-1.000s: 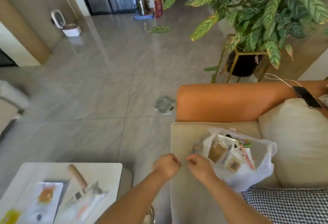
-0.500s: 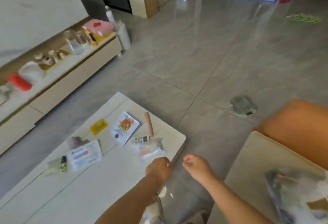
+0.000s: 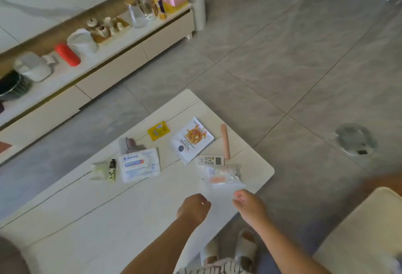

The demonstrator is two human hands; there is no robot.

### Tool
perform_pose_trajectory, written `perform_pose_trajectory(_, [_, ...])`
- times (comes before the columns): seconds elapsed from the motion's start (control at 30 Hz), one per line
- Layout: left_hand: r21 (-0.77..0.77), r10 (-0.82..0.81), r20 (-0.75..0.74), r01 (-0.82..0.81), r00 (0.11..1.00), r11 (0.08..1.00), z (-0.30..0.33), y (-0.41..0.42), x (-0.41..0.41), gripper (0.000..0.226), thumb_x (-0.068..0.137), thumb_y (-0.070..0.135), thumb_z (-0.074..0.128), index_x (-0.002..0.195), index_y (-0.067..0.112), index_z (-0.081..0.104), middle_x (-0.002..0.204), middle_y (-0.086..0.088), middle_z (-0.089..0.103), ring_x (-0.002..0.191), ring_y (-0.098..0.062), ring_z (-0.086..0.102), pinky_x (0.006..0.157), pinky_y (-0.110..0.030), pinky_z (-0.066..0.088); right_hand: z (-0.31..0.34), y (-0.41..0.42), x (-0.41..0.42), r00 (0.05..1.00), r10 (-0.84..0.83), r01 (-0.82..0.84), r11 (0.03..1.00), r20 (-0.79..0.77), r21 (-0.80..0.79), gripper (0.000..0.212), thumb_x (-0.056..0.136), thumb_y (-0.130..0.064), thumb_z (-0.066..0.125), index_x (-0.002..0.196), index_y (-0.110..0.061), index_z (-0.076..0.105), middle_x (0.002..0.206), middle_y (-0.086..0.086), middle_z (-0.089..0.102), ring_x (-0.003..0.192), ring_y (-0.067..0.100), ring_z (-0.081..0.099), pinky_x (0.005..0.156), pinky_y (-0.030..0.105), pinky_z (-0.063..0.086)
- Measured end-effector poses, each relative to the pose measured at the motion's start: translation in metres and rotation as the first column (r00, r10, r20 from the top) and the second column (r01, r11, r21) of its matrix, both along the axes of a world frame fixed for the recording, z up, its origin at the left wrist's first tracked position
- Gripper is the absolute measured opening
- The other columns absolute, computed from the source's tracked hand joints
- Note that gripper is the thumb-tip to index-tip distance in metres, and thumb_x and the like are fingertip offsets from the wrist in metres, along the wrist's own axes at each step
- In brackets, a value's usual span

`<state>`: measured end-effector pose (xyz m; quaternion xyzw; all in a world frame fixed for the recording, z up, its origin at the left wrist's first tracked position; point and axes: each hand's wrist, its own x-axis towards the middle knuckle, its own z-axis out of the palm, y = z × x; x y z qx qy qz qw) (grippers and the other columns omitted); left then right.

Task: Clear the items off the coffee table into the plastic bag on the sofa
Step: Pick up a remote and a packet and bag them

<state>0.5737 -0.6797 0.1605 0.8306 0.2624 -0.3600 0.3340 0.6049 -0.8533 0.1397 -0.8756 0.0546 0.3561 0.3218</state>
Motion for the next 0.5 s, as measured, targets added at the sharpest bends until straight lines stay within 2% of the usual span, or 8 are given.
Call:
perform_pose_trajectory(0.13, [-0.1, 0.124, -0.057, -0.129, 0.991, 0.987, -0.039, 0.006, 0.011, 0.017, 0.091, 0.039, 0.051, 0.102, 0.028, 0.058, 0.105, 0.003, 0.062, 0.099, -0.018, 0.062, 0.091, -0.027, 0.05, -0.034, 0.012, 0.025, 0.999, 0.03, -0.03, 0.999, -0.022, -0.011, 0.033, 0.094, -0.021, 0.051, 0.126, -0.013, 0.053, 0.131, 0.001, 0.057, 0.12, 0.015, 0.054, 0.096, 0.024, 0.042])
perform_pose_trajectory(0.23, [-0.179, 0.258, -0.126, -0.278, 0.958, 0.944, -0.075, 0.004, 0.02, 0.02, 0.091, 0.036, 0.054, 0.106, 0.025, 0.058, 0.1, 0.003, 0.062, 0.097, -0.018, 0.065, 0.087, -0.026, 0.052, -0.063, 0.014, 0.048, 0.997, 0.081, -0.081, 0.995, -0.005, -0.056, 0.035, 0.094, -0.022, 0.051, 0.128, -0.014, 0.051, 0.133, 0.0, 0.055, 0.122, 0.015, 0.052, 0.099, 0.024, 0.04])
perform_pose_trajectory(0.37, [-0.253, 0.476, -0.217, -0.521, 0.852, 0.815, -0.127, -0.003, 0.037, 0.032, 0.092, 0.032, 0.056, 0.12, 0.017, 0.055, 0.104, -0.003, 0.063, 0.079, -0.017, 0.063, 0.073, -0.025, 0.053, -0.11, 0.016, 0.08, 0.965, 0.26, -0.252, 0.952, 0.027, -0.172, 0.039, 0.095, -0.025, 0.05, 0.133, -0.015, 0.048, 0.133, 0.0, 0.054, 0.121, 0.017, 0.051, 0.098, 0.025, 0.043])
perform_pose_trajectory(0.5, [-0.279, 0.605, -0.3, -0.674, 0.738, 0.684, -0.175, -0.014, 0.052, 0.04, 0.093, 0.027, 0.055, 0.13, 0.014, 0.049, 0.108, -0.005, 0.061, 0.081, -0.018, 0.06, 0.065, -0.021, 0.049, -0.159, 0.015, 0.108, 0.885, 0.458, -0.425, 0.867, 0.083, -0.261, 0.042, 0.095, -0.029, 0.05, 0.135, -0.02, 0.042, 0.138, -0.003, 0.046, 0.128, 0.017, 0.043, 0.098, 0.029, 0.044])
